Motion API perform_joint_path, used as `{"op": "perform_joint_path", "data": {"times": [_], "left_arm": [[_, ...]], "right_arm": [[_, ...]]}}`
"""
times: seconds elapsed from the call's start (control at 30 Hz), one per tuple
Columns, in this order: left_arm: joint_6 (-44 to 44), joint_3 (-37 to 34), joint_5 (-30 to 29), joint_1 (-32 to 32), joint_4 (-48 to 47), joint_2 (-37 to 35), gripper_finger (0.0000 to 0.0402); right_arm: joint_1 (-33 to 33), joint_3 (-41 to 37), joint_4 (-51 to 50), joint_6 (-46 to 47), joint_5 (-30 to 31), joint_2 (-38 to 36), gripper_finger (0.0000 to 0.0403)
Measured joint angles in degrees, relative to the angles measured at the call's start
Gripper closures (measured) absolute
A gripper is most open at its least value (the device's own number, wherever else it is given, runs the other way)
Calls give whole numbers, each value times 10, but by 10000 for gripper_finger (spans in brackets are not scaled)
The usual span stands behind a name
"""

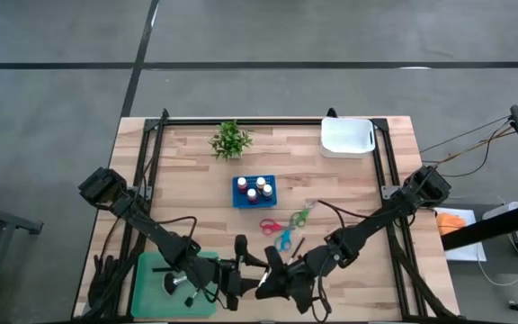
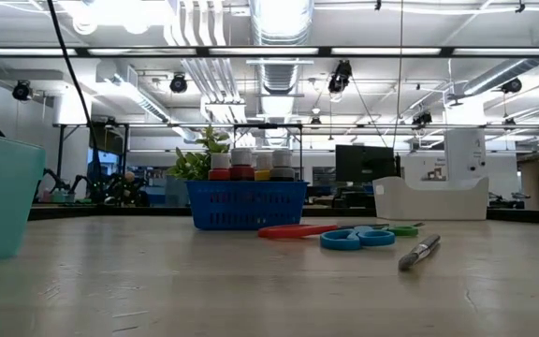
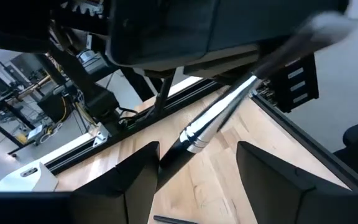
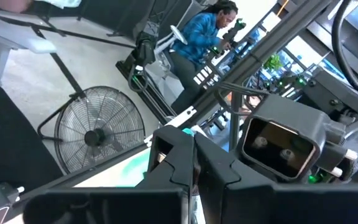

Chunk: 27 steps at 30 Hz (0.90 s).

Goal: Pick & Place Paint Supplies
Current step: Put the blush brush into the green bin

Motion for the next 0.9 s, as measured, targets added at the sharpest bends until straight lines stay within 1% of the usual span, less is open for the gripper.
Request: {"op": "perform_joint_path", "data": {"times": [0.13,0.33,0.43,0.57,0.77,0.9], "left_arm": [[-10,0,24,7,3,0,198],[-12,0,34,8,12,0,251],[-12,0,34,9,11,0,286],[-12,0,44,8,4,1,351],[-19,0,51,9,-18,1,354],[-59,1,39,9,-89,-7,354]], "right_arm": [[-2,0,1,-2,0,0,396],[-3,0,1,-2,0,0,396],[-3,0,0,-1,0,0,396],[-4,1,1,11,3,0,396],[-4,1,-6,43,4,0,395],[-2,0,-37,69,8,-12,394]]}}
